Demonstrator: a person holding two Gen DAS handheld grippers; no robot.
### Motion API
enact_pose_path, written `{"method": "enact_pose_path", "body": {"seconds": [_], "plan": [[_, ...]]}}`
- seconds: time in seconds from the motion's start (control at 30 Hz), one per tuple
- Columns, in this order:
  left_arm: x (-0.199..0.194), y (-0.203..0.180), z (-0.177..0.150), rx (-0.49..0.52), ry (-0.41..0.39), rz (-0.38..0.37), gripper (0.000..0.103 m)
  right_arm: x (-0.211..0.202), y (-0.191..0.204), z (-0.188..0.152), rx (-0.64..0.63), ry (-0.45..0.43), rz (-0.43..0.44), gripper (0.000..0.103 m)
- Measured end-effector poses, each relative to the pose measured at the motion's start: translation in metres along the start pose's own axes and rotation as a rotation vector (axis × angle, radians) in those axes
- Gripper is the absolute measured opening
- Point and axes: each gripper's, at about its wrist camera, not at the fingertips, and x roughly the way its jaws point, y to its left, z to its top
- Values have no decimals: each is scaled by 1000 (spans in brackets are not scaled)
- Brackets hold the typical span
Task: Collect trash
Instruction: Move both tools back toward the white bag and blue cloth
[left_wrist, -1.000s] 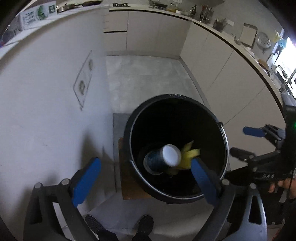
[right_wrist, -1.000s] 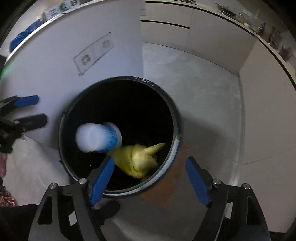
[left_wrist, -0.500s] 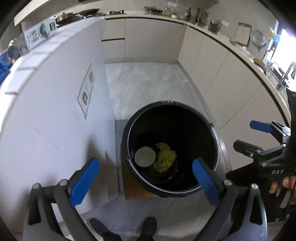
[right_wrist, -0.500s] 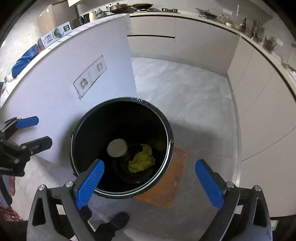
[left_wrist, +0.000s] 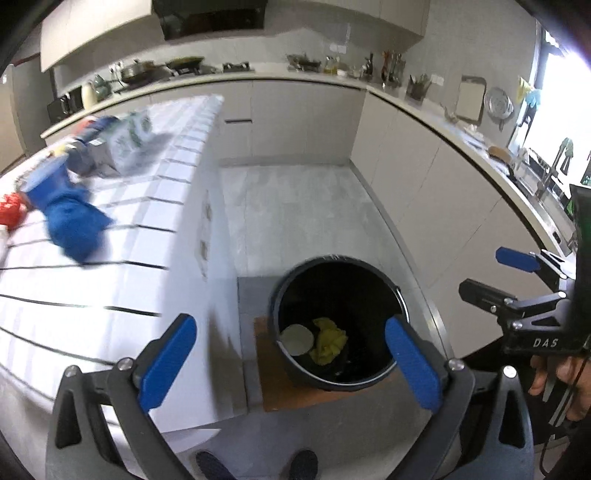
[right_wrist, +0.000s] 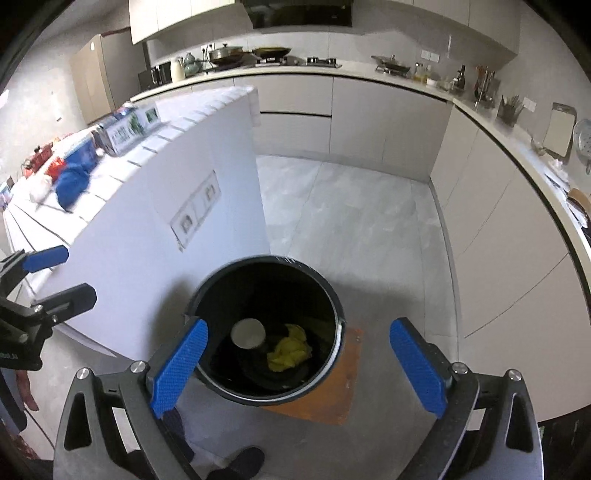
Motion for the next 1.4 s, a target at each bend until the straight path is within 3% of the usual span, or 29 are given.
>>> {"method": "enact_pose_path", "body": {"seconds": [0.3,0.47,0.77,0.97,1.2,1.4], "plan": [[-47,75,-3,-71,-89,64,103,-33,69,28,-19,-63,30,100],[-75,116,-6,-64,-140,174,103,-45,118,48,-46,-108,111,100],[-111,204,-28,-225,-200,237,103,-53,209,71,-131,-157,163,100],[-127,241,-37,-267,-224,295,103,-57,259,77,-200,-184,189,100],[-137,272,-45,-313,-242,322,103,-54,297,87,-228,-198,211,100],[-134,294,-43,-337,-259,291,103,-42,314,95,-231,-197,208,100]]}}
